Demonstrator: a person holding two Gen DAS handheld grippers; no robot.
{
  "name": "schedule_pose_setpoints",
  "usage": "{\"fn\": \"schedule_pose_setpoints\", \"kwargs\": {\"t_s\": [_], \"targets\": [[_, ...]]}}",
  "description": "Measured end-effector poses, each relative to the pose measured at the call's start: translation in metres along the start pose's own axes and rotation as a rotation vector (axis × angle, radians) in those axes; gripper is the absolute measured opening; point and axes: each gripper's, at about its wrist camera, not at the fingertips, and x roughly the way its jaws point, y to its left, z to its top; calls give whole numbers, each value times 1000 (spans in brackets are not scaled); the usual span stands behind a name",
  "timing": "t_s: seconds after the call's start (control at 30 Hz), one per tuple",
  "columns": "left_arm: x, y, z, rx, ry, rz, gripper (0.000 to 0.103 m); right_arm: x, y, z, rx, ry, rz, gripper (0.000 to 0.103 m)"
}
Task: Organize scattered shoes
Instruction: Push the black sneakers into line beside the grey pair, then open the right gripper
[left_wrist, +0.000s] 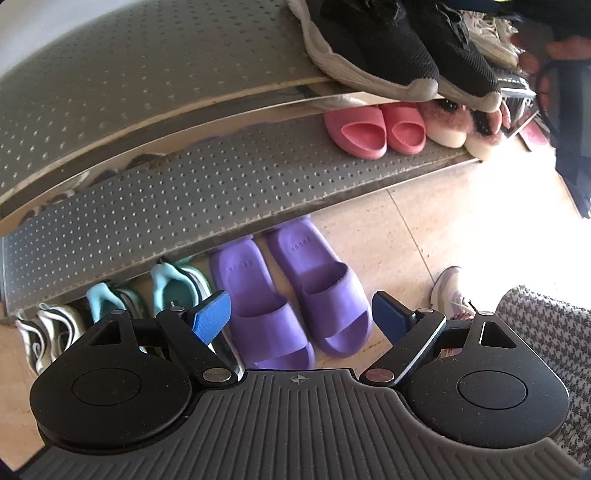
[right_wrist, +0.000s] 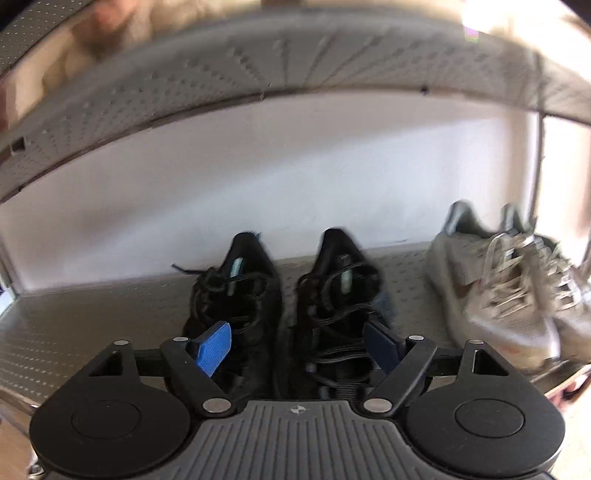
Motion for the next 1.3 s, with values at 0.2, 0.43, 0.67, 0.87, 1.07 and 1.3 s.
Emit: {"fn": "schedule_pose_setpoints", "kwargs": {"t_s": [0.2,0.43,0.67,0.87,1.07,1.3], "targets": [[5,-1,1,-9,14,-4,88,27,30,-6,-167,59,-135,42],[8,-2,-3,-3,24,1,88,36,41,-8,-358,32,-249,35],[17,1,-5,-7,48,13,88,53,21,1,-311,-8,-299,32],[23,2,-2,-13,67,12,88,68,17,5,-239,-79,-435,30],[25,6,-3,-16,72,20,88,69,35,-3,-422,-105,-506,30],[20,12,-4,-14,64,31,88,42,29,6,-207,-95,-357,66]]}}
